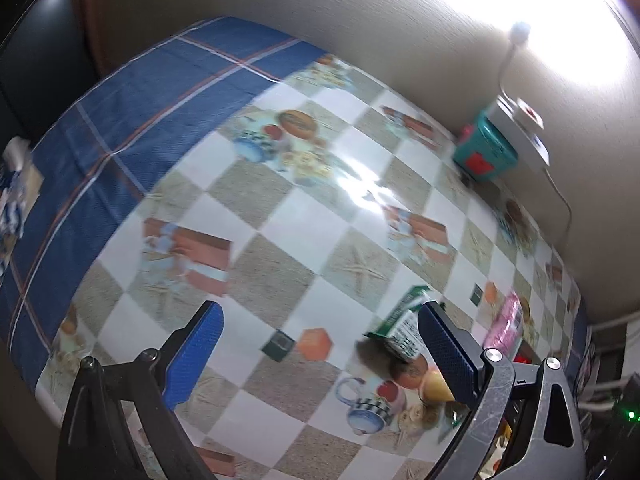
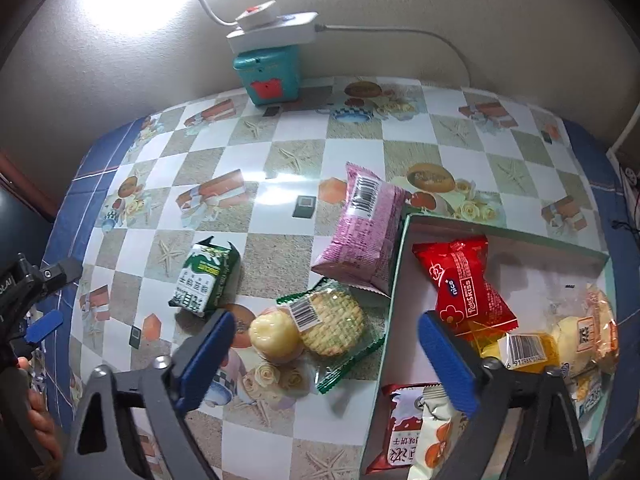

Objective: Organize snacks
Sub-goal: 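Lower the left gripper onto the green biscuit box while the right approaches the pink bag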

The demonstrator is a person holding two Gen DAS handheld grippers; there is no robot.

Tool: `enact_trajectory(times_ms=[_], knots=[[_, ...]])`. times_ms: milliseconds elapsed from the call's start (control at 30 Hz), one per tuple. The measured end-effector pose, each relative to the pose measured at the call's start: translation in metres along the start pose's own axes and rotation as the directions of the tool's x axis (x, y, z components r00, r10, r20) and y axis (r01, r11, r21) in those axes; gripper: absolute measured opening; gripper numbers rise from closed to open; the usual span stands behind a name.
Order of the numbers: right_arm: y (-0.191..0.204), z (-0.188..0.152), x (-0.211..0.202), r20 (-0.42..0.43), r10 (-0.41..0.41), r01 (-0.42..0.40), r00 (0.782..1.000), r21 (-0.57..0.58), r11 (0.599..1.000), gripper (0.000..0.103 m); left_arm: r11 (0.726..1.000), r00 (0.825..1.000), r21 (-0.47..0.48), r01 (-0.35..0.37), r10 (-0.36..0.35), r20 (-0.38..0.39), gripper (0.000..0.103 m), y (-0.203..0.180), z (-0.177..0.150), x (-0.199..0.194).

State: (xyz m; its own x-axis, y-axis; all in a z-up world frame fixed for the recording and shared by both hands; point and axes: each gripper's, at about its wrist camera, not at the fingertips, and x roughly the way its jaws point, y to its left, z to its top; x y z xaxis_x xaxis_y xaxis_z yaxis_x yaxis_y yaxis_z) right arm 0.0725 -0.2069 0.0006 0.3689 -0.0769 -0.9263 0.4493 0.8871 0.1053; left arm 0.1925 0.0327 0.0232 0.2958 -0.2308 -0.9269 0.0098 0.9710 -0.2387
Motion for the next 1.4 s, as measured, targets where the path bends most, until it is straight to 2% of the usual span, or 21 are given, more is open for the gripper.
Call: enact_trajectory(times_ms=[233,467,633,833,867,933,1067,1267,1333,1400], knots=[[-0.009,0.002,0.012,-0.012,0.016,-0.016,1.0,0.016,1.0,0.083,0.995,0.998,0.093,0.023,-0.018,-0.054,0.098,-0.03,-0.008,0.023],[-0.02,0.019,0.013,0.042,0.025,-0.026,0.999,0.036,0.999,0.082,0.988,0.996,0.139,0.062,-0.053,-0.071,0.098,-0.054,-0.011,0.037],[-0.028,0.029,0.022,0.062,0.066,-0.071,0.996,0.08,0.994,0.066,0.98,0.996,0.19,0.057,-0.042,-0.078,0.098,-0.073,-0.012,0.052],[-0.031,0.04,0.027,0.093,0.078,-0.086,0.993,0.087,0.993,0.065,0.967,0.996,0.251,0.032,-0.01,-0.089,0.098,-0.09,-0.016,0.071],[-0.031,0.042,0.029,0.094,0.079,-0.087,0.993,0.088,0.992,0.065,0.966,0.996,0.257,0.028,-0.005,-0.091,0.098,-0.092,-0.017,0.075],[-0.03,0.045,0.033,0.091,0.083,-0.091,0.992,0.087,0.992,0.057,0.964,0.995,0.266,0.033,-0.007,-0.098,0.098,-0.094,-0.017,0.08],[-0.028,0.049,0.044,0.081,0.084,-0.09,0.993,0.084,0.992,0.057,0.958,0.995,0.285,0.026,0.002,-0.099,0.098,-0.098,-0.018,0.087],[-0.027,0.049,0.058,0.065,0.033,-0.038,0.997,0.078,0.996,0.057,0.964,0.993,0.264,0.021,0.01,-0.118,0.097,-0.097,-0.018,0.102],[-0.028,0.049,0.059,0.067,0.021,-0.026,0.998,0.075,0.997,0.057,0.966,0.992,0.259,0.019,0.013,-0.122,0.091,-0.096,-0.017,0.106],[-0.03,0.049,0.061,0.067,0.022,-0.028,0.998,0.083,0.996,0.057,0.966,0.991,0.256,0.019,0.015,-0.131,0.082,-0.094,-0.017,0.108]])
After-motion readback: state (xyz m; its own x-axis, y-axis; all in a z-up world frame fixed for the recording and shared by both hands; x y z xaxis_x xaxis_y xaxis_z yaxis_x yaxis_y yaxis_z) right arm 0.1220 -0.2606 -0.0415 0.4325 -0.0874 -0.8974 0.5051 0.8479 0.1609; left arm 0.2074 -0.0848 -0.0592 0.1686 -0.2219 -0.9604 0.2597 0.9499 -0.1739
